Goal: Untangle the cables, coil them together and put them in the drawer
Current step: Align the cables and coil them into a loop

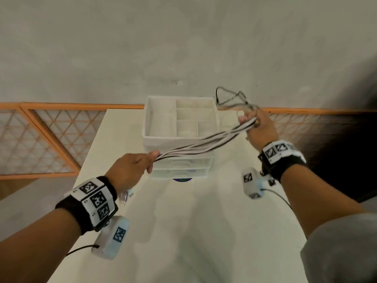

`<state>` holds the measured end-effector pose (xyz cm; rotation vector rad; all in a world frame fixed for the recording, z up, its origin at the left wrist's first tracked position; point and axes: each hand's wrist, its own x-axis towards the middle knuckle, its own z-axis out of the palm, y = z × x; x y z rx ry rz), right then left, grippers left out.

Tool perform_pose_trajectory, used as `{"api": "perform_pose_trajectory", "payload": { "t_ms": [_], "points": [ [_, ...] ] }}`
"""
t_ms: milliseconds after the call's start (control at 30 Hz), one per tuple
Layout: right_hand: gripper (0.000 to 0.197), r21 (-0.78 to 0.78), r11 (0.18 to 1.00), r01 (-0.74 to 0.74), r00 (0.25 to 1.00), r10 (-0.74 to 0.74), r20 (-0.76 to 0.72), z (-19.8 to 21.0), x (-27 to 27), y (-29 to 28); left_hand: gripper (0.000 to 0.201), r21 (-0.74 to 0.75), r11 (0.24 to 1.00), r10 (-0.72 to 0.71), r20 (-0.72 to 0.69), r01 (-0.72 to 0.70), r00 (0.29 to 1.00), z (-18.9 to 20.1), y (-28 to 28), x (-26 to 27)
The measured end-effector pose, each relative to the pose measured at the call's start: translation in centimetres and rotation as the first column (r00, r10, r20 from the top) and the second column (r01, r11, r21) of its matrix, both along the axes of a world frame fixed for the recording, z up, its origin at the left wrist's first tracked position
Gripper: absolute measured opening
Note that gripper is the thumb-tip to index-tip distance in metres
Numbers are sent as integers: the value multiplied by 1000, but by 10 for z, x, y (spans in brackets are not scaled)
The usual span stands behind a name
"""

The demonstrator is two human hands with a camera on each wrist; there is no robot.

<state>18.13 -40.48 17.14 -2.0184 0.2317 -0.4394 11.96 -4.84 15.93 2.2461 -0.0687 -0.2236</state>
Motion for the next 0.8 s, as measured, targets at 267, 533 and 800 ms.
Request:
{"api": "perform_pose_trajectory", "payload": {
  "t_ms": [267,533,800],
  "points": [
    [23,-306,940,-151,807,-62,-588,-141,-90,-11,51,57,995,-71,-149,81,986,-44,7,-24],
    [82,-216,897,-386,788,200,-582,-92,-147,79,14,142,929,-317,-178,343,932,-51,-7,-50],
    [30,-350,896,-274,915,132,-381,-108,-173,142,18,148,924,-328,-167,352,930,-66,-5,-83]
  ]
}}
